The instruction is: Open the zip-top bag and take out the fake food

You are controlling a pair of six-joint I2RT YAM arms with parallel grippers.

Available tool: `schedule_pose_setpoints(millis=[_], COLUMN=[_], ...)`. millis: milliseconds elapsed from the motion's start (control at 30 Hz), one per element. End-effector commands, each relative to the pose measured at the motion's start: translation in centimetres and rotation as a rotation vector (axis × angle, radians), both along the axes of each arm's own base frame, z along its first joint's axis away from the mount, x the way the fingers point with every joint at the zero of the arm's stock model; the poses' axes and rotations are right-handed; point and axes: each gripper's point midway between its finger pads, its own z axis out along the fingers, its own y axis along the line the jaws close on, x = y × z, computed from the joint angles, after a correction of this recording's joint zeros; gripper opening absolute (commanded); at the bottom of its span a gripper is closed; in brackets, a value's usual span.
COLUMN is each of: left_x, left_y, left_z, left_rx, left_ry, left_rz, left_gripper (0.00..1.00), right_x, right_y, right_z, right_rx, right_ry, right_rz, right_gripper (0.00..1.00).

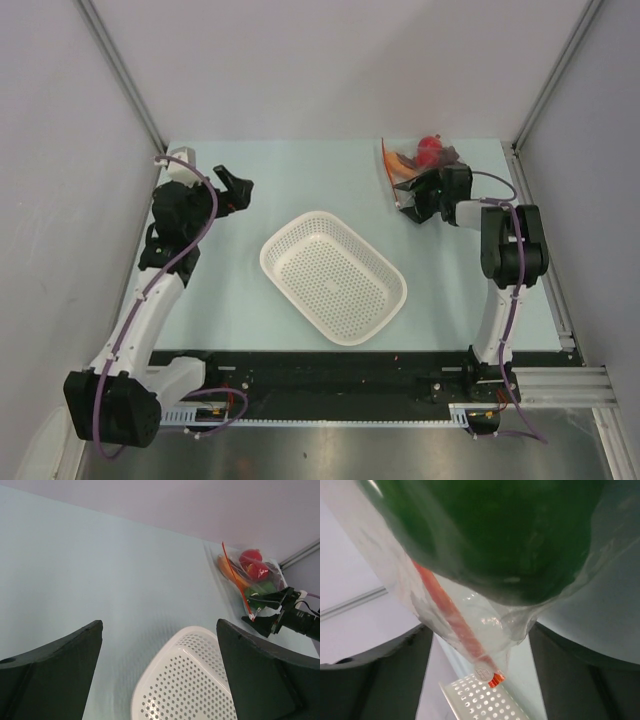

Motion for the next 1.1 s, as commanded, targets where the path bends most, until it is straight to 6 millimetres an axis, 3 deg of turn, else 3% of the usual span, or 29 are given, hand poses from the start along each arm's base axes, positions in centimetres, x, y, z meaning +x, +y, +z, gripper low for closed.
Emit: schedule_pose_setpoints(millis=[0,167,233,267,333,367,400,467,533,567,633,667,733,767,800,833,867,933,1067], left_x=[0.6,1.3,1.2,1.3,0.8,0.8,0.7,0.4,0.2,0.0,-0.4,-1.2,-1.2,-1.6,-1.5,-1.7,-1.9,-1.9,-1.5], left_y=[-1.4,-2.8,-4.3,-5.1,-7.5,-8.2,-9.5,-10.9,-13.0,-14.2,-17.0,-19.1,-21.3,-23.1,-24.7,-25.6,-27.0,-28.9,-31.7], left_z=[3.3,3.6,3.2,4.2,3.0,3.5,3.2,3.6,1.8,2.7,1.3,2.3,0.7,1.8,0.1,-0.4,0.3,-2.1,-4.9], left_rx=[0.075,0.087,0.129,0.152,0.203,0.2,0.19,0.148,0.107,0.075,0.016,-0.002,-0.005,-0.019,-0.057,-0.08,-0.105,-0.13,-0.172], left_ry=[-0.113,-0.112,-0.11,-0.137,-0.102,-0.106,-0.092,-0.079,0.014,0.022,0.119,0.111,0.184,0.179,0.255,0.295,0.299,0.389,0.508], left_rz=[-0.081,-0.122,-0.183,-0.202,-0.277,-0.295,-0.325,-0.369,-0.429,-0.478,-0.559,-0.627,-0.672,-0.71,-0.748,-0.772,-0.806,-0.824,-0.729], left_gripper=[0.99,0.99,0.97,0.97,0.97,0.97,0.96,0.96,0.96,0.96,0.94,0.93,0.88,0.86,0.84,0.79,0.79,0.77,0.76], right_x=[1.7,1.4,1.0,0.9,0.7,0.6,0.7,0.2,-0.8,-2.0,-2.9,-3.7,-4.4,-4.9,-5.4,-5.8,-6.4,-7.3,-8.8], right_y=[-1.1,-1.3,-1.3,-1.2,-0.9,-0.7,-1.7,-1.8,-1.6,-1.5,-1.4,-1.4,-1.0,-0.9,-0.7,-0.8,-0.9,-1.1,-1.0], right_z=[1.0,0.5,0.3,0.2,0.2,0.0,0.3,0.9,1.2,0.5,2.0,1.6,2.2,2.2,2.7,2.9,2.6,2.9,3.3], right_rx=[0.092,0.109,0.111,0.11,0.112,0.12,0.142,0.151,0.141,0.134,0.134,0.13,0.133,0.124,0.118,0.104,0.085,0.064,0.085], right_ry=[-0.052,-0.06,-0.059,-0.059,-0.069,-0.067,-0.067,-0.069,-0.048,-0.013,-0.045,-0.034,-0.044,-0.042,-0.054,-0.057,-0.042,-0.059,-0.054], right_rz=[-0.06,-0.05,-0.04,-0.034,-0.007,0.004,-0.002,0.014,0.034,0.041,0.05,0.055,0.094,0.116,0.133,0.138,0.142,0.152,0.165], right_gripper=[0.72,0.59,0.47,0.41,0.24,0.15,0.0,0.0,0.0,0.0,0.0,0.0,0.0,0.0,0.0,0.0,0.0,0.01,0.15])
